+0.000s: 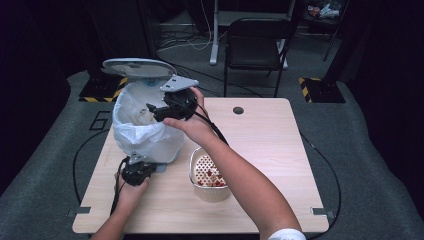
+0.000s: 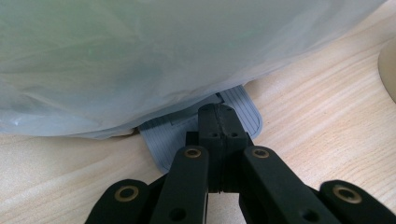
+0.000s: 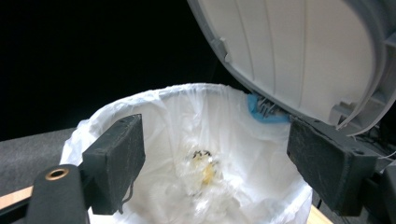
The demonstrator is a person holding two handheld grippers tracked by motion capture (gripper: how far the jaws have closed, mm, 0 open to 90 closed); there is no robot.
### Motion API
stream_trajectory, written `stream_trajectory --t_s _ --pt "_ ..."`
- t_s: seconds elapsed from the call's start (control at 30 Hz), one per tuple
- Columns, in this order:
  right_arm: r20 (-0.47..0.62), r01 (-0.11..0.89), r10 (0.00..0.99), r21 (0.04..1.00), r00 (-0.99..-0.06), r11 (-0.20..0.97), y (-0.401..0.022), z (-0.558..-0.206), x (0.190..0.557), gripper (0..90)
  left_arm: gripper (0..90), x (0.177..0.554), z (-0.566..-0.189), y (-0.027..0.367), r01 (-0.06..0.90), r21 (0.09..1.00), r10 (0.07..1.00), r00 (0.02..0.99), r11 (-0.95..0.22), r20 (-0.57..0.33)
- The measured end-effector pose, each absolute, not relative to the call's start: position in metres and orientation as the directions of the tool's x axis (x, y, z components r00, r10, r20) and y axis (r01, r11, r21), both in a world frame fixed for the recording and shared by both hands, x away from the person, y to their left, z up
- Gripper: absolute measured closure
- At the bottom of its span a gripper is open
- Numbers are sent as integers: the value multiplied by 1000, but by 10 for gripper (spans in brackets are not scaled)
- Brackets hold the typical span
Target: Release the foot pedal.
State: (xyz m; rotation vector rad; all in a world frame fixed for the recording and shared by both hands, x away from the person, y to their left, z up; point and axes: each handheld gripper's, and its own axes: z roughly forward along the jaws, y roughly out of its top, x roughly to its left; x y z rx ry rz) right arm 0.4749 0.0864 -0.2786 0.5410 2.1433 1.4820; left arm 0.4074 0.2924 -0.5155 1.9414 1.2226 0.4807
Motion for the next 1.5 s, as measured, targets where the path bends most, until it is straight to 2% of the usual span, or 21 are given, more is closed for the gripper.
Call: stream_trajectory --t_s 0.13,0.23,0.3,0.5,0.6,0.9,1.5 --pt "-187 19 563 941 -805 339 69 -279 465 199 900 407 -515 293 609 774 881 448 -175 -154" --pt "-198 14 575 939 -794 343 50 -280 458 202 890 406 -511 296 596 777 873 469 -202 -133" --pt "-227 4 581 929 -782 369 37 -282 453 203 850 402 -508 293 598 789 875 449 -143 -181" --pt "-217 29 617 931 -756 363 -8 -286 438 205 727 392 -493 293 552 820 845 501 -148 -185" --pt "-214 40 636 932 -742 360 -26 -293 432 213 702 389 -489 291 539 826 842 514 -167 -165" --pt "-160 114 695 937 -701 331 -74 -330 419 227 602 387 -487 302 549 826 849 491 -127 -195" --pt "-116 205 786 933 -607 297 -139 -376 397 239 542 386 -487 311 562 819 865 462 -114 -197"
